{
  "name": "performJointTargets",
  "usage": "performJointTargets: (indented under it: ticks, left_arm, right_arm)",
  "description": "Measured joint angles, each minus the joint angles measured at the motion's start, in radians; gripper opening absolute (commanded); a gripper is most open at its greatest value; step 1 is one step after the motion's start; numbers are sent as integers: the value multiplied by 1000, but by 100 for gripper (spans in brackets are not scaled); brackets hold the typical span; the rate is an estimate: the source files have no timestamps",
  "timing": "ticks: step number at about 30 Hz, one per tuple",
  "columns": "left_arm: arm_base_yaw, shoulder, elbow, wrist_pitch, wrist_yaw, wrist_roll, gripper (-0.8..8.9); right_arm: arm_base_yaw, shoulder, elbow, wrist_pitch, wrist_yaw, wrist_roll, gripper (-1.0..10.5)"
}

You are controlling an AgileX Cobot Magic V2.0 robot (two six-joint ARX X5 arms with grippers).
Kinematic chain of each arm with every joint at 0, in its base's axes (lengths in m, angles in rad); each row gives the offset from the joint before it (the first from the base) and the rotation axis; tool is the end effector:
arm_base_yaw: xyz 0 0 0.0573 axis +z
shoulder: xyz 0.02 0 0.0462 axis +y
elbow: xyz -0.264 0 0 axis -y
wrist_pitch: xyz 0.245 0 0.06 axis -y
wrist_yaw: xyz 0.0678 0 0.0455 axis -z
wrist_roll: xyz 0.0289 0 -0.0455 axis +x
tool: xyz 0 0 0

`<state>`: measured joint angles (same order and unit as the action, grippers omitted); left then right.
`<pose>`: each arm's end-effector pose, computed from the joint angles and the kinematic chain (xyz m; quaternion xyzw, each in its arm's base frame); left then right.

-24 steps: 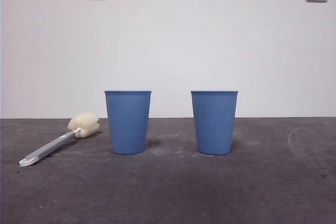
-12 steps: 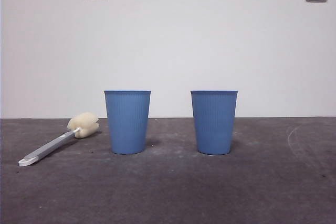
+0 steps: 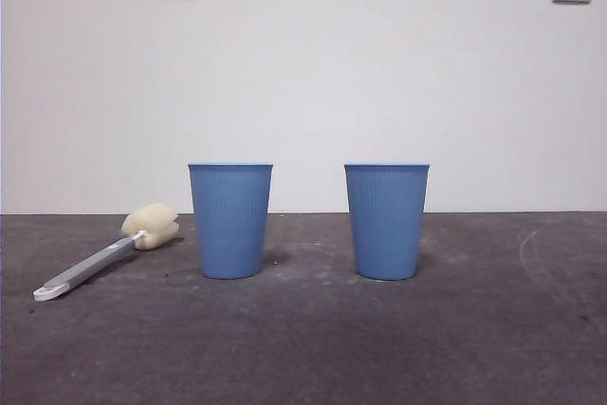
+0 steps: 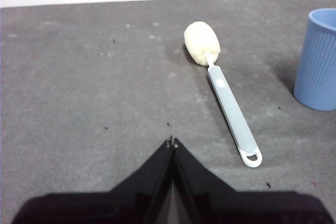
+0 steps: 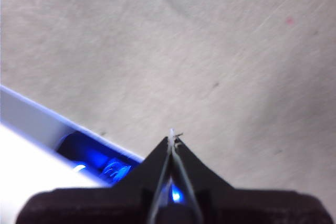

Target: Pick up the cup brush,pick up the cup,insert the brush into the cup,clean the cup,put the cup brush back,put the cup back to the fixed position on the table

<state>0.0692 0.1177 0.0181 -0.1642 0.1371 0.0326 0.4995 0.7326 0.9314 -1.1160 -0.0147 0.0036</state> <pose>0.1007 0.0030 0.1447 0.0026 0.1303 -0.0358 0.9908 0.0971 0.0535 0.3105 -0.1047 0.4302 0.2272 0.8674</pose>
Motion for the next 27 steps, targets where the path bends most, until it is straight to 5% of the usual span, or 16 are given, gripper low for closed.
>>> performJointTargets:
  ticks: [12,18,27]
  left_arm:
    - [0,71,0,0,0,0,-3]
    - [0,113,0,15,0,0,-3]
    - [0,130,0,24,0,0,-3]
  right_arm:
    - [-344,-394,-304,711,-150,-28,1]
    - [-481,-628,-641,735,-124,-27,1]
    - [-487,-721,-853,759,-124,-28,1]
